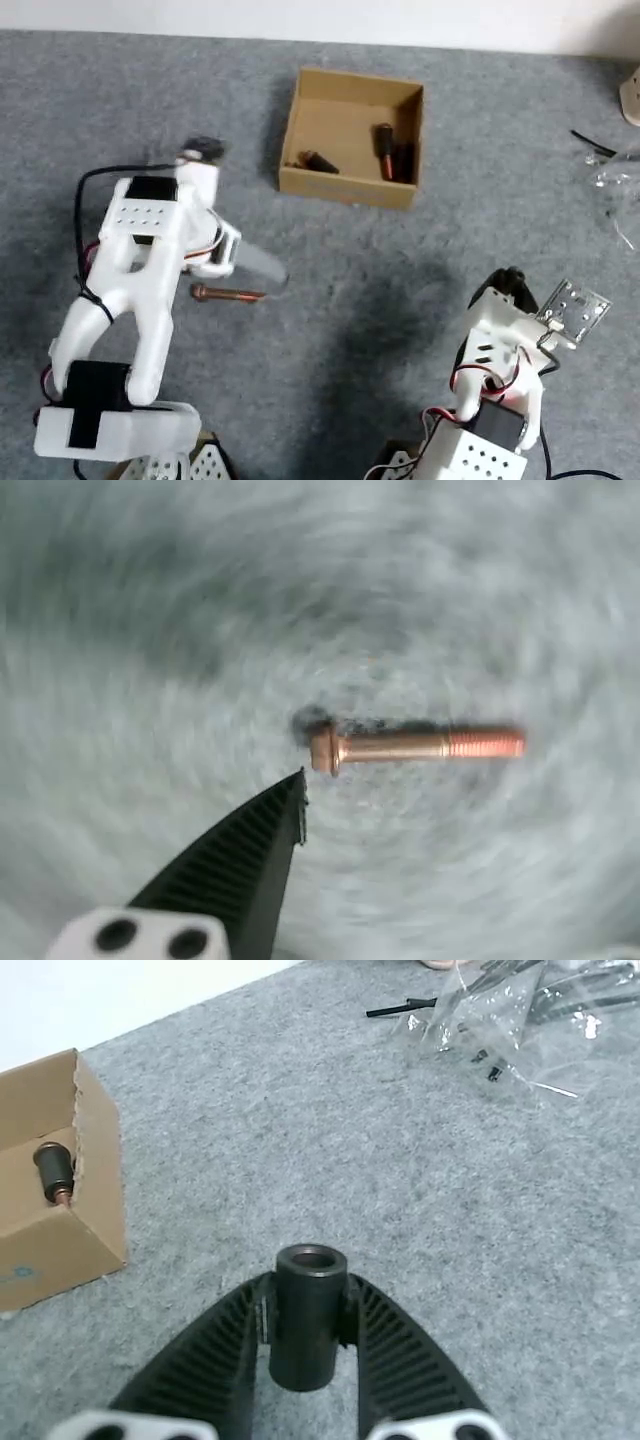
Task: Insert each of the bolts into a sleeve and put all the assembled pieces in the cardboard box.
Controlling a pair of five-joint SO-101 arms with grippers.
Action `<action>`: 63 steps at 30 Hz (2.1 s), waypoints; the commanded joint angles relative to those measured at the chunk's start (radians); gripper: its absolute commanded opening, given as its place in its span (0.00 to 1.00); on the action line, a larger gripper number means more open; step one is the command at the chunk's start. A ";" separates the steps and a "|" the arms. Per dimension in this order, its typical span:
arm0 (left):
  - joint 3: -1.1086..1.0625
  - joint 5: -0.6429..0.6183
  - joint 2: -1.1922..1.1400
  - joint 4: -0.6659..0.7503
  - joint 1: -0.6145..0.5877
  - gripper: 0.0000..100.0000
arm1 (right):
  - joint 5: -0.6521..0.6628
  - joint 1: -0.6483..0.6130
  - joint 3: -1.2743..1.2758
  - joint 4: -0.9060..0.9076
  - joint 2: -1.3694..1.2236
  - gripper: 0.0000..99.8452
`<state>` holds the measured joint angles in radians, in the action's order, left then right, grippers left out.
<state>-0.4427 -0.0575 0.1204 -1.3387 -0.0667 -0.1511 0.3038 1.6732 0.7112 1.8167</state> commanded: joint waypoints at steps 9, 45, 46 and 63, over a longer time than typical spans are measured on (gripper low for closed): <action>-0.079 -0.629 0.039 0.048 -0.019 0.55 | 0.017 -0.015 0.048 -0.036 0.022 0.01; 0.090 -0.680 -0.331 -0.235 0.150 0.55 | 0.018 -0.015 0.053 -0.036 0.022 0.01; 0.136 -0.680 -0.360 -0.273 0.150 0.55 | 0.018 -0.015 0.053 -0.036 0.022 0.01; 0.449 -0.671 -0.565 -0.407 0.143 0.22 | 0.018 -0.039 0.054 -0.036 0.022 0.01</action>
<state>-0.0330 -0.7311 -0.4503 -1.7269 0.0790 -0.1450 0.2746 1.6732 0.7112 1.8167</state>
